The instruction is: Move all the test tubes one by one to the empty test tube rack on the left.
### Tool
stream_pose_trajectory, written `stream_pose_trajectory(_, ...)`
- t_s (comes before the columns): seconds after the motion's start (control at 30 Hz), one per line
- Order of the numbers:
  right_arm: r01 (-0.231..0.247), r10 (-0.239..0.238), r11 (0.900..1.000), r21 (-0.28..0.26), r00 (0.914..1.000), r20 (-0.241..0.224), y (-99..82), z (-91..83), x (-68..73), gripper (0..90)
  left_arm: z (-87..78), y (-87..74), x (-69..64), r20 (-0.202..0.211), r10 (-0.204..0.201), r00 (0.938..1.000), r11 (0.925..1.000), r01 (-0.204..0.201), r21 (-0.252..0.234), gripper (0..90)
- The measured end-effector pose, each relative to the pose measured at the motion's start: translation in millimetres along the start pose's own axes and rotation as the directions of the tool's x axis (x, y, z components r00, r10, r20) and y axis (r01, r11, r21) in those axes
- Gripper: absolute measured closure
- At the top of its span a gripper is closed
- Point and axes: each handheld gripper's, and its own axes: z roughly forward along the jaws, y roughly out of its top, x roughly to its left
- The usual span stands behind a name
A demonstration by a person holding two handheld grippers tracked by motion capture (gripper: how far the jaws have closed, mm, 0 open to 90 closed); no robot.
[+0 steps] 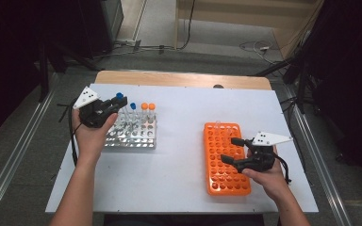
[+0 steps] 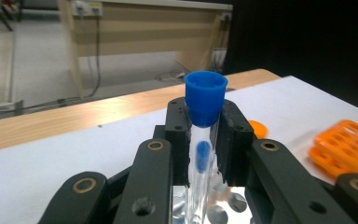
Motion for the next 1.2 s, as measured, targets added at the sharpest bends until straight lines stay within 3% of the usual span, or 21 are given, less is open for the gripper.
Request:
stream_pose_trajectory(0.33, -0.02, 0.02, 0.9998, 0.0, 0.9996, 0.019, -4.7, -4.4, -7.4, 11.8, 8.5, -4.2, 7.9, -0.018, -0.002, 0.9998, 0.9988, 0.001, -0.049, 77.1)
stream_pose_trajectory(0.6, -0.033, 0.032, 0.9993, 0.02, 0.9985, 0.044, -4.4, -3.7, -7.5, 1.4, 14.7, -10.8, 9.8, -0.016, -0.04, 0.9991, 0.9978, 0.039, -0.053, 77.0)
stream_pose_trajectory(1.0, -0.028, 0.027, 0.9992, 0.027, 0.9988, 0.04, -5.0, -2.8, -8.6, 0.0, 25.2, -16.2, 2.0, -0.021, 0.017, 0.9996, 0.9996, -0.017, 0.024, 77.0)
stream_pose_trajectory(1.2, -0.026, 0.025, 0.9992, 0.029, 0.9989, 0.04, -5.3, -1.8, -8.1, 0.0, 30.8, -20.3, 0.3, -0.022, 0.001, 0.9998, 0.9936, 0.001, 0.113, 77.0)
